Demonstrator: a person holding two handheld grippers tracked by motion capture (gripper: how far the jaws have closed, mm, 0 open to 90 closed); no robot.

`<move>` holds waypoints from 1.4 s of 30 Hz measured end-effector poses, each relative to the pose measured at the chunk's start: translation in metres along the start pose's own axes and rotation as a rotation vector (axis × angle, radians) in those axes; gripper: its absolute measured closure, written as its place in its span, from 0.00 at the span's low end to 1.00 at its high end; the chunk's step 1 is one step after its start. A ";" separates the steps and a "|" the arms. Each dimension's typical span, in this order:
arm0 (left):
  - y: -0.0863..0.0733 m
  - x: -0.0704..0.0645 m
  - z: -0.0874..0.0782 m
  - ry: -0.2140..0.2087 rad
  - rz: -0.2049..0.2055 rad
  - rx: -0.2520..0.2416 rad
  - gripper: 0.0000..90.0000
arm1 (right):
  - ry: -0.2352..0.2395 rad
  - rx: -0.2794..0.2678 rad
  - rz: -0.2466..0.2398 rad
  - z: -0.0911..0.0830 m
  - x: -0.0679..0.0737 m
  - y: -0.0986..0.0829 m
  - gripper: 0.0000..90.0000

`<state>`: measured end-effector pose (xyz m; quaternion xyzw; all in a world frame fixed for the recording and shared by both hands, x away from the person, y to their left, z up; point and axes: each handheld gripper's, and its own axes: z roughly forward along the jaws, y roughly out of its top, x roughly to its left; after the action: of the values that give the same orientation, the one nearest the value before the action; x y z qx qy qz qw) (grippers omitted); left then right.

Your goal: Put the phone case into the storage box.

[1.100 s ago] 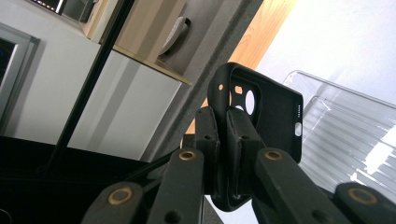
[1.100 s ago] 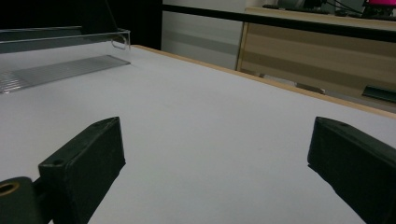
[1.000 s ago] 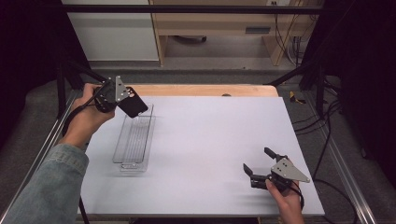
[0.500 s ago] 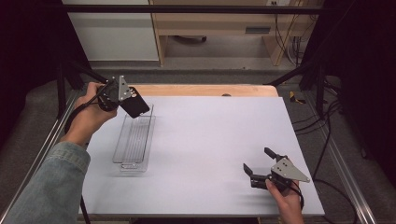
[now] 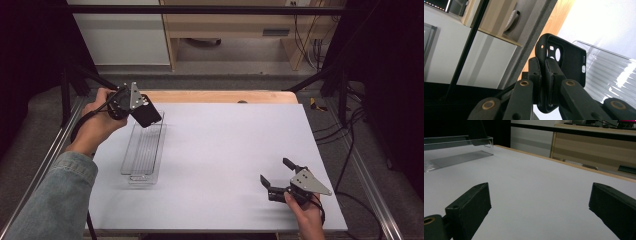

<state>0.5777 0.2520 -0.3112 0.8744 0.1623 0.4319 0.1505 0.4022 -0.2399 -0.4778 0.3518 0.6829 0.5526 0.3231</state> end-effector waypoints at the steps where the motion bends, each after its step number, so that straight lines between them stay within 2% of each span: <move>1: 0.000 0.000 0.000 -0.001 0.003 0.001 0.93 | -0.001 -0.001 0.000 0.000 0.000 0.000 0.05; 3: 0.000 -0.001 0.000 -0.005 0.003 0.002 0.93 | -0.002 0.000 0.000 0.000 0.000 0.000 0.05; 5: 0.000 -0.001 0.001 -0.004 0.013 0.022 0.93 | -0.001 0.001 0.002 0.000 0.000 0.000 0.05; 19: 0.001 -0.004 0.010 -0.015 0.028 0.033 0.93 | -0.001 -0.003 0.003 0.000 0.000 0.000 0.05; 25: 0.001 -0.006 0.015 -0.022 0.049 0.048 0.93 | -0.001 -0.005 0.004 0.000 -0.001 0.000 0.05; 33: 0.002 -0.008 0.020 -0.031 0.061 0.042 0.93 | -0.001 -0.002 -0.001 0.000 -0.001 0.000 0.05; 42: 0.003 -0.012 0.026 -0.043 0.099 0.031 0.93 | -0.006 0.001 0.001 0.000 -0.001 0.000 0.05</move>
<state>0.5921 0.2416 -0.3335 0.8927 0.1222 0.4172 0.1190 0.4024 -0.2413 -0.4781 0.3537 0.6823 0.5513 0.3246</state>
